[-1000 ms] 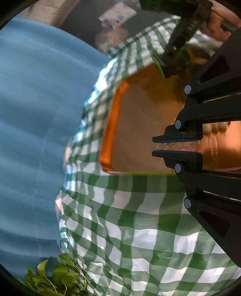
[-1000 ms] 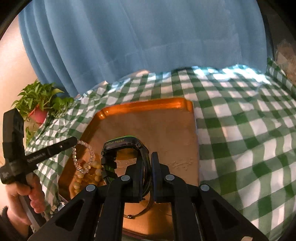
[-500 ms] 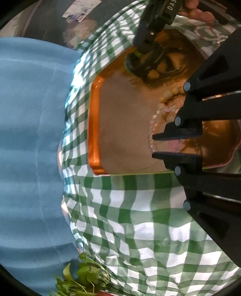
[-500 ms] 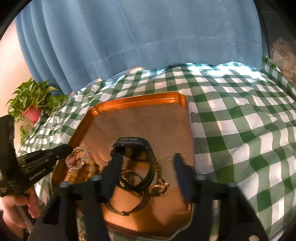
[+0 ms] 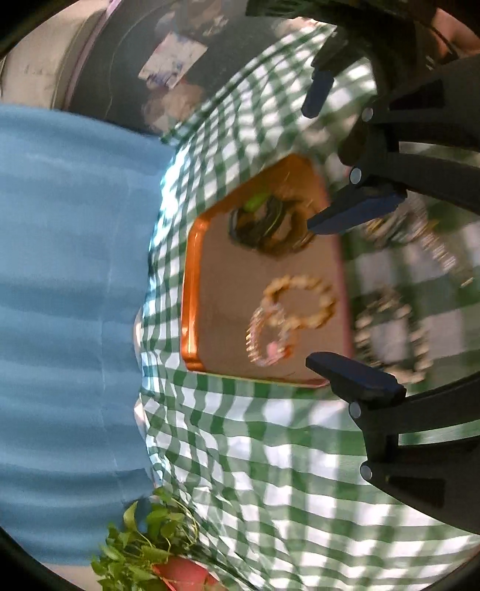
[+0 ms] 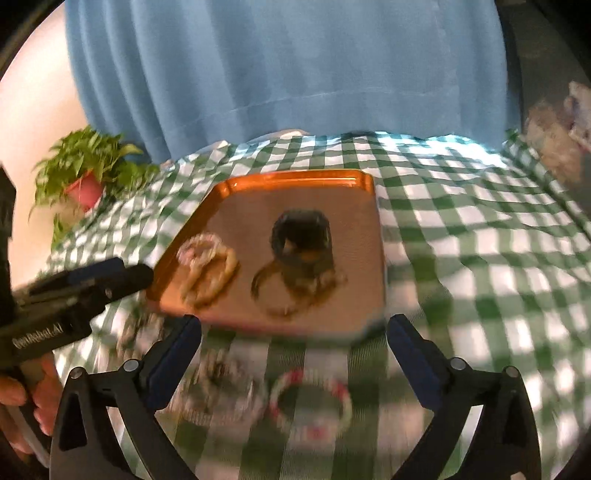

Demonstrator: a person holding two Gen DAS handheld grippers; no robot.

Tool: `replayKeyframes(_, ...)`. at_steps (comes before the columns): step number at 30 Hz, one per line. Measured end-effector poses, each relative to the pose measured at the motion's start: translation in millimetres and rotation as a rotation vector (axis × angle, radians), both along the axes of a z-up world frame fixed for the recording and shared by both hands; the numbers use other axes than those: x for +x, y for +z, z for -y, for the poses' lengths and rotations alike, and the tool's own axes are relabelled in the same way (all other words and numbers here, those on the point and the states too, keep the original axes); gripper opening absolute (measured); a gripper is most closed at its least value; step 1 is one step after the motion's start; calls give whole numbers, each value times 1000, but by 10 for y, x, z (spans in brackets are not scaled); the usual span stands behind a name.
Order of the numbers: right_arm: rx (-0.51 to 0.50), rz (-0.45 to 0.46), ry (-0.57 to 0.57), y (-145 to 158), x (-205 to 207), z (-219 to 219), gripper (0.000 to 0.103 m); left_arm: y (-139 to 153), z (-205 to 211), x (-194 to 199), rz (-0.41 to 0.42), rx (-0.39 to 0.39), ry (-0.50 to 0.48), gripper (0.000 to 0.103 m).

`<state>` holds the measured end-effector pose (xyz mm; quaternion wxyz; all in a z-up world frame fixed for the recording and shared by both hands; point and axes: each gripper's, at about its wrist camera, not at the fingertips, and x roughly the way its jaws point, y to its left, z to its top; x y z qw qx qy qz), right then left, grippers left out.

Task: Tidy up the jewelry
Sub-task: 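Withdraw both tools from the tray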

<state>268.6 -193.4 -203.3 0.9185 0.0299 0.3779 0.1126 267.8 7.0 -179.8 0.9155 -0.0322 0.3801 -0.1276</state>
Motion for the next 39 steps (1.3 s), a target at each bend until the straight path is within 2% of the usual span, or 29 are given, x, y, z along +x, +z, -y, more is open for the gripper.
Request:
replayKeyframes(6, -62, 51, -48, 324, -825, -63, 103, 263, 123, -869, 17, -35, -49, 76)
replayKeyframes(8, -75, 73, -19, 465, -1089, -123, 103, 375, 126, -1129, 22, -50, -56, 79)
replayKeyframes(12, -126, 115, 34, 722, -1540, -299, 103, 676, 193, -1621, 66, 25, -16, 83)
replayKeyframes(18, -149, 116, -3, 1121, -1985, -390, 103, 1111, 266, -2098, 63, 93, 110, 89)
replayKeyframes(20, -177, 117, 2, 1270, -2106, -446, 103, 1243, 294, -2251, 96, 104, 126, 90)
replayKeyframes(22, -196, 162, -9, 1404, -2255, -461, 103, 1406, 337, -2421, 145, 112, 133, 90)
replayKeyframes(24, -197, 212, 4, 1557, -2419, -494, 103, 1551, 355, -2527, 148, 102, 114, 90)
replayKeyframes(26, -155, 253, 26, 1698, -2562, -482, 103, 1682, 336, -2595, 122, 61, 94, 90)
replayKeyframes(30, -123, 315, 20, 1872, -2732, -471, 103, 1823, 297, -2663, 109, 18, 101, 92)
replayKeyframes(34, -87, 260, 33, 1912, -2686, -469, 103, 1817, 289, -2783, 191, -5, 123, 92)
replayKeyframes(35, -62, 249, 37, 1891, -2684, -439, 103, 1795, 308, -2815, 217, 5, 109, 92)
replayKeyframes(37, -60, 287, 34, 1831, -2712, -421, 103, 1757, 336, -2834, 275, 33, 55, 93)
replayKeyframes(39, -58, 281, 14, 1766, -2695, -403, 103, 1697, 330, -2838, 297, 2, -5, 94)
